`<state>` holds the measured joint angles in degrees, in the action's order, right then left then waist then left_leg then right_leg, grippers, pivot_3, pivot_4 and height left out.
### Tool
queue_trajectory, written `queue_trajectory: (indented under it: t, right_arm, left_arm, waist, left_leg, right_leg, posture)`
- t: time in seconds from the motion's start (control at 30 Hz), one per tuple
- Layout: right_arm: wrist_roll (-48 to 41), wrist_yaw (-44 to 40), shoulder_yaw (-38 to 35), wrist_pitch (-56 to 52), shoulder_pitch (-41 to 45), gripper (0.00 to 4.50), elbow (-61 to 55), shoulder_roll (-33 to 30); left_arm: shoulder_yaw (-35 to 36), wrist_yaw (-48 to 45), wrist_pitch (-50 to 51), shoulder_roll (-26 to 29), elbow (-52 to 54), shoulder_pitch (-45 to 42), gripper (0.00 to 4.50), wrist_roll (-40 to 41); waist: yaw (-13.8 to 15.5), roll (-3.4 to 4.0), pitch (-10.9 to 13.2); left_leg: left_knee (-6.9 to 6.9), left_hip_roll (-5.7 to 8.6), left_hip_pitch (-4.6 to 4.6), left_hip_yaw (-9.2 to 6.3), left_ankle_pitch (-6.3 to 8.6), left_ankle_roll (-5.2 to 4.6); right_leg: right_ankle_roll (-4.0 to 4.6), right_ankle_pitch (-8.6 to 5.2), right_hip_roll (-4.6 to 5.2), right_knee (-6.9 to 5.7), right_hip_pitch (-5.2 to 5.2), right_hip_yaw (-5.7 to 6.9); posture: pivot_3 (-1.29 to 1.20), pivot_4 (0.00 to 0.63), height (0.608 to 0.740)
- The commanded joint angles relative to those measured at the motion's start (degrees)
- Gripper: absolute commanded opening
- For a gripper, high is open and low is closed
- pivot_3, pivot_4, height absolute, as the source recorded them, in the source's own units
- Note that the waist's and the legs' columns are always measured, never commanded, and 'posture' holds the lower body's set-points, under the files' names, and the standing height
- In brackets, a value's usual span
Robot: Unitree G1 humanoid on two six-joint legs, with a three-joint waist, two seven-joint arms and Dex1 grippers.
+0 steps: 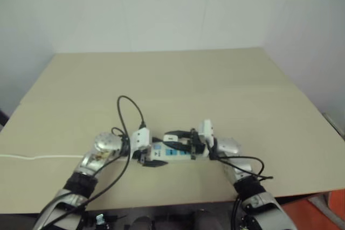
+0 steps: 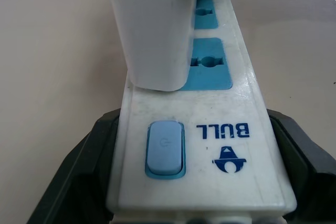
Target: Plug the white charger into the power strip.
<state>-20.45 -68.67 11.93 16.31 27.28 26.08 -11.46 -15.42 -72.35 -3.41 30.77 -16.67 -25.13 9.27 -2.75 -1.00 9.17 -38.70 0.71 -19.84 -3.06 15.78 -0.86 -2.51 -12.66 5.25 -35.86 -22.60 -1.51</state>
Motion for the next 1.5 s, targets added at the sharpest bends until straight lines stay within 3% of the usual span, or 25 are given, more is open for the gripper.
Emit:
queue_trajectory:
  t: [0.03,0.33,0.57,1.13,1.43,1.5]
  right_arm:
    - [3.7,2.2,-1.4,-0.5,-0.4,1.18,7.7,-1.8]
    - [5.0,-0.8,1.6,0.5,2.2,1.18,13.8,-1.6]
    - [4.4,-5.7,3.8,-3.6,2.8,1.18,12.5,-1.6]
    - [5.6,-5.9,4.7,-7.6,3.2,1.18,13.2,-2.0]
    - [5.3,-5.7,4.4,-11.0,1.3,4.3,7.5,-4.1]
    - [5.4,-5.4,4.4,-11.4,0.7,4.46,6.5,-4.5]
  left_arm:
    - [-0.5,-0.4,0.7,2.9,0.1,2.0,3.32,-2.6]
    - [-0.1,-0.2,1.5,4.3,2.3,3.6,3.32,-2.3]
    - [0.0,0.1,0.9,4.6,2.0,3.7,3.32,-2.4]
    - [-0.2,2.0,0.0,2.9,1.6,4.1,3.32,-2.4]
    - [-1.2,3.8,-0.3,-0.1,-0.6,3.1,3.32,-3.3]
    - [-1.1,4.3,-0.4,-0.8,-0.9,2.9,3.32,-3.3]
  waist:
    - [-0.1,0.0,0.0]
    - [-0.2,-0.07,0.0]
    - [0.0,-0.07,-0.1]
    - [0.0,-0.02,-0.1]
    - [0.7,-0.05,-0.4]
    - [0.9,0.01,-0.5]
  left_leg:
    - [0.05,-0.04,0.13,0.02,0.0,0.0]
    - [0.4,-0.56,0.68,0.22,0.0,0.01]
    - [0.77,-0.79,0.79,0.22,0.0,0.01]
    - [0.92,-0.82,0.91,0.22,0.01,0.01]
    - [0.92,-0.77,0.87,0.22,0.01,0.01]
    - [0.92,-0.71,0.84,0.22,0.01,0.02]
  right_leg:
    - [-0.05,-0.05,-0.03,0.0,0.1,-0.02]
    - [-0.05,-0.25,-0.54,0.03,0.37,-0.29]
    - [0.52,-0.29,-0.82,0.01,0.27,-0.34]
    - [0.58,-0.43,-0.83,-0.01,0.3,-0.32]
    - [0.57,-0.45,-0.78,0.07,0.32,-0.3]
    - [0.55,-0.46,-0.73,0.1,0.33,-0.3]
  posture:
    - [0.0,0.15,0.74]
    - [0.0,0.15,0.74]
    - [0.0,0.15,0.74]
    - [0.0,0.15,0.74]
    - [0.0,0.15,0.74]
    - [0.0,0.15,0.74]
